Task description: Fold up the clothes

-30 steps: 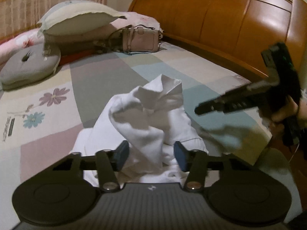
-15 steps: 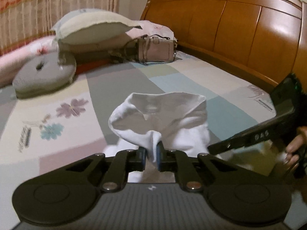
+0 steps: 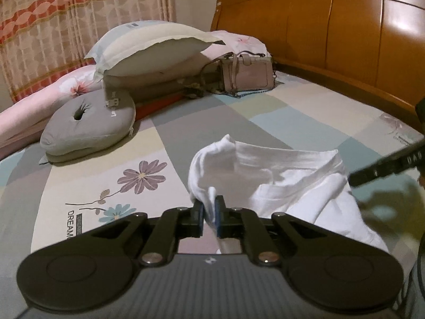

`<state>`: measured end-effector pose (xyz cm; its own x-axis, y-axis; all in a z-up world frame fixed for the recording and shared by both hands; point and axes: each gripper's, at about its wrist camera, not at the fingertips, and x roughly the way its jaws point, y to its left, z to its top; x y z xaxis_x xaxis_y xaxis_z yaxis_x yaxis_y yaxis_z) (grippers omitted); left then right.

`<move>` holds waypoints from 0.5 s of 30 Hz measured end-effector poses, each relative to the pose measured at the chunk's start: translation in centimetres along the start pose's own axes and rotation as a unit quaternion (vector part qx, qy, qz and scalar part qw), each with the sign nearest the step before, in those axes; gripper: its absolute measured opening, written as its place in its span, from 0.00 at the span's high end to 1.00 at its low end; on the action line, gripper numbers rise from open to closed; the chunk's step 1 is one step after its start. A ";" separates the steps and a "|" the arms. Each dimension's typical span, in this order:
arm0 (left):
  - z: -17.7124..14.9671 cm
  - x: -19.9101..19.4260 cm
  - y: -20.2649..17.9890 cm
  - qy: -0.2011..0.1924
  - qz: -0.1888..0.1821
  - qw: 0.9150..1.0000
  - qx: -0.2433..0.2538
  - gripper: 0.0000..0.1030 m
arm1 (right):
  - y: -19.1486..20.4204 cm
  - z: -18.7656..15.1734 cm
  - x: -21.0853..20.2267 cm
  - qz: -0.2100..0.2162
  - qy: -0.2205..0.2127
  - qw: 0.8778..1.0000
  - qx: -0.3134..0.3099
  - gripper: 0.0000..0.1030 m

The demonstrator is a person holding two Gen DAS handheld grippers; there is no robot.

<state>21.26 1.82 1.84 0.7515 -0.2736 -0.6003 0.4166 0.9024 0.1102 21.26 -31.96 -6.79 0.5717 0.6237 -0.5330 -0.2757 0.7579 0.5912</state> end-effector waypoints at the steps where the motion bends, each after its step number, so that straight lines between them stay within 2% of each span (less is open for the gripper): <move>1: -0.1 0.1 0.1 0.002 -0.001 1.000 0.000 0.94 | -0.6 -0.6 0.2 0.003 0.005 1.000 0.014 0.61; 2: -0.2 0.3 0.2 0.003 -0.001 1.000 0.000 0.94 | -1.1 -1.3 0.3 0.005 0.011 1.000 0.028 0.61; 5: -0.3 0.4 0.7 0.004 -0.004 1.000 -0.004 0.94 | -2.0 -3.1 1.0 0.050 0.017 0.996 0.078 0.61; 10: -0.4 1.0 1.6 0.012 -0.002 1.000 -0.011 0.94 | -0.2 -3.3 1.5 0.077 -0.011 0.995 0.055 0.61; 12: -0.4 1.2 2.0 0.013 -0.003 1.000 -0.018 0.94 | 0.3 -2.6 1.5 0.078 -0.022 0.996 0.039 0.70; 13: -0.3 1.4 2.3 0.013 -0.002 1.000 -0.020 0.94 | 0.6 -2.2 1.5 0.072 -0.027 0.997 0.027 0.86; 15: -0.1 1.6 2.6 0.013 0.000 1.000 -0.022 0.94 | 1.1 -1.2 1.4 0.058 -0.032 0.998 0.001 0.90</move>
<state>23.50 3.76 1.04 0.7373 -0.2660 -0.6210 0.3942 0.9159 0.0758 20.90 -30.03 -7.63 0.5846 0.6933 -0.4215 -0.3416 0.6815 0.6472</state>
